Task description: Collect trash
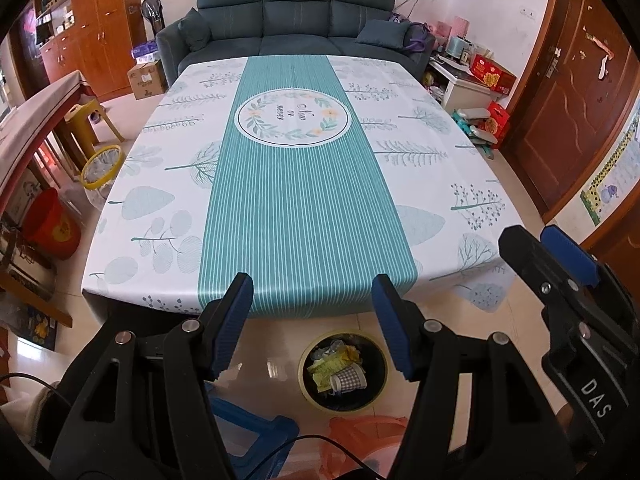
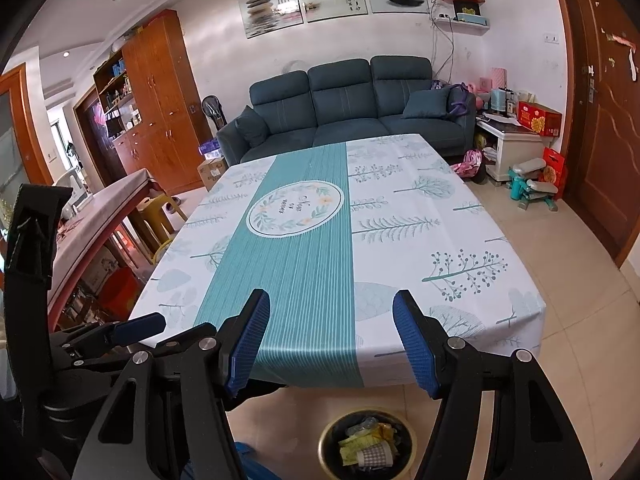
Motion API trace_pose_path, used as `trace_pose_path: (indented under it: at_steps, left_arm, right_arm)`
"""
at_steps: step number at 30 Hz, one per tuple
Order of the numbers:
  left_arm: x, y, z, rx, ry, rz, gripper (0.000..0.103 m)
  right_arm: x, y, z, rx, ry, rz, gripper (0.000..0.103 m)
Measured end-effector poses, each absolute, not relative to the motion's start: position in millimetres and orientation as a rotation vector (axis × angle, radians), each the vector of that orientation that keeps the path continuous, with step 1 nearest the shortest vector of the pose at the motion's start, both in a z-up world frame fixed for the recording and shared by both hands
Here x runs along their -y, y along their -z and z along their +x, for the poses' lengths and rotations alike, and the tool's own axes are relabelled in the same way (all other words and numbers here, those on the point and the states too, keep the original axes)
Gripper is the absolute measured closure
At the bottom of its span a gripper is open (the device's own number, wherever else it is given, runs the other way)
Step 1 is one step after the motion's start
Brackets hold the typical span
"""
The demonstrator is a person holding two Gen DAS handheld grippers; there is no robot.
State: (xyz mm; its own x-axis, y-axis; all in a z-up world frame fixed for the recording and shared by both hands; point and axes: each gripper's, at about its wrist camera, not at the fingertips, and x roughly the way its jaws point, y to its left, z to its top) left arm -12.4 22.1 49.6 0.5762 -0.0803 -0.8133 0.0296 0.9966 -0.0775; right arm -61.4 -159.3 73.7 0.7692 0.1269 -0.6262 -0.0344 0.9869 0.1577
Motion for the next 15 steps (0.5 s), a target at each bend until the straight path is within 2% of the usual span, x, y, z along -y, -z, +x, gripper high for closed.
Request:
trace_pose_path:
  at_steps: [15]
  left_arm:
    - [-21.1, -47.8, -14.3, -0.952, 0.058, -0.056, 0.044]
  right_arm:
    - [157.5, -70.7, -59.2, -0.697, -0.095, 0.124, 0.038]
